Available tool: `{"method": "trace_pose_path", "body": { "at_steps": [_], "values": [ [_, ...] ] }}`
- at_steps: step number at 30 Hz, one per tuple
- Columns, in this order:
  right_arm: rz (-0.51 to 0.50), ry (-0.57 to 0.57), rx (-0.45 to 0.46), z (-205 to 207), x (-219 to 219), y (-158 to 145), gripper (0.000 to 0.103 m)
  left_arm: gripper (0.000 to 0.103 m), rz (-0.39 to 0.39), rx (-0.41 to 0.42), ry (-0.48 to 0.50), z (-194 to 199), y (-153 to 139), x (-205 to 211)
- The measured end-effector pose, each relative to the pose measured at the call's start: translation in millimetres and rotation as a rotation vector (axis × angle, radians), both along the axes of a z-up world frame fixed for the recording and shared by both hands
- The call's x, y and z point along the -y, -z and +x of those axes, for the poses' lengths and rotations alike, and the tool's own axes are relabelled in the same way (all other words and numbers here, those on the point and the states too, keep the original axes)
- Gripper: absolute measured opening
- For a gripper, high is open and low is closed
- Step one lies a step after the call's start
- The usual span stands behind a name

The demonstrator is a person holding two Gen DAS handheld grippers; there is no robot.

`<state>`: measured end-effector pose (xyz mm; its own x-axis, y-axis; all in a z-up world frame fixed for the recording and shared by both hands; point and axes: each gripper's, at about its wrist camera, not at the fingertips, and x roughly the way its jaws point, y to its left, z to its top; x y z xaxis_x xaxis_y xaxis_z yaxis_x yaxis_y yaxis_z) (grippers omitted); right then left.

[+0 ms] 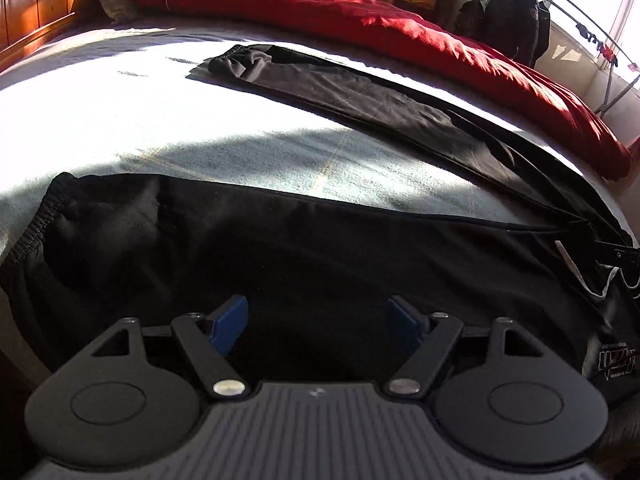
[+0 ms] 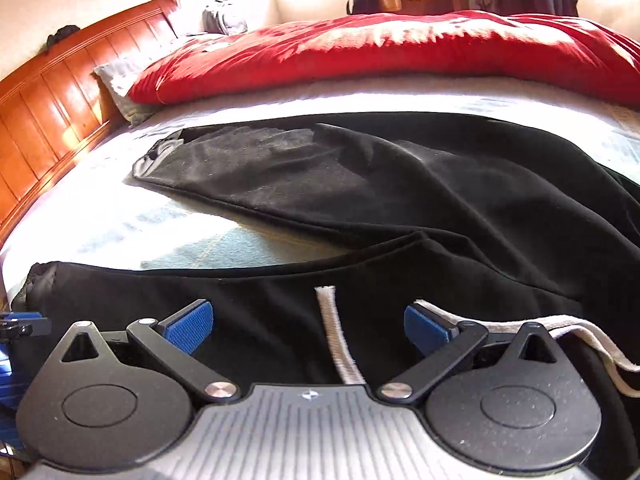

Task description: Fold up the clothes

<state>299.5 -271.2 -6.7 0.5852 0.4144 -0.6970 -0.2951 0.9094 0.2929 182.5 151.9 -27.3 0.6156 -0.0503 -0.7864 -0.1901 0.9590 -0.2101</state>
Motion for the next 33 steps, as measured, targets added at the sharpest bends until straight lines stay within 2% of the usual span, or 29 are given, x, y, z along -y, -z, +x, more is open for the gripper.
{"method": "trace_pose_path", "body": {
  "at_steps": [3, 7, 10, 13, 15, 20, 23, 26, 29, 33],
  "values": [
    [0.059, 0.014, -0.053, 22, 11, 24, 0.103, 0.077, 0.004, -0.001, -0.016, 0, -5, 14],
    [0.089, -0.050, 0.012, 10, 20, 12, 0.103, 0.077, -0.040, 0.051, 0.043, 11, -32, 31],
    [0.077, -0.083, 0.060, 4, 28, 6, 0.103, 0.078, -0.130, 0.093, 0.138, 40, -47, 50],
    [0.057, -0.080, 0.020, 9, 36, 18, 0.103, 0.078, -0.250, 0.106, 0.238, 83, -51, 77],
    [0.072, -0.074, -0.014, 9, 39, 28, 0.103, 0.078, -0.310, 0.109, 0.314, 112, -47, 103],
    [0.098, -0.058, 0.012, -3, 43, 25, 0.103, 0.078, -0.453, 0.085, 0.482, 174, -27, 169],
    [0.110, -0.049, 0.022, -11, 45, 24, 0.103, 0.078, -0.575, 0.026, 0.504, 205, -4, 191],
    [0.108, -0.037, 0.027, -19, 44, 25, 0.103, 0.078, -0.677, -0.051, 0.470, 230, 27, 202],
    [0.129, -0.018, 0.027, -25, 48, 26, 0.103, 0.077, -0.695, -0.108, 0.444, 242, 47, 209],
    [0.148, 0.002, 0.029, -28, 53, 27, 0.103, 0.081, -0.746, -0.134, 0.457, 250, 55, 214]
  ]
}}
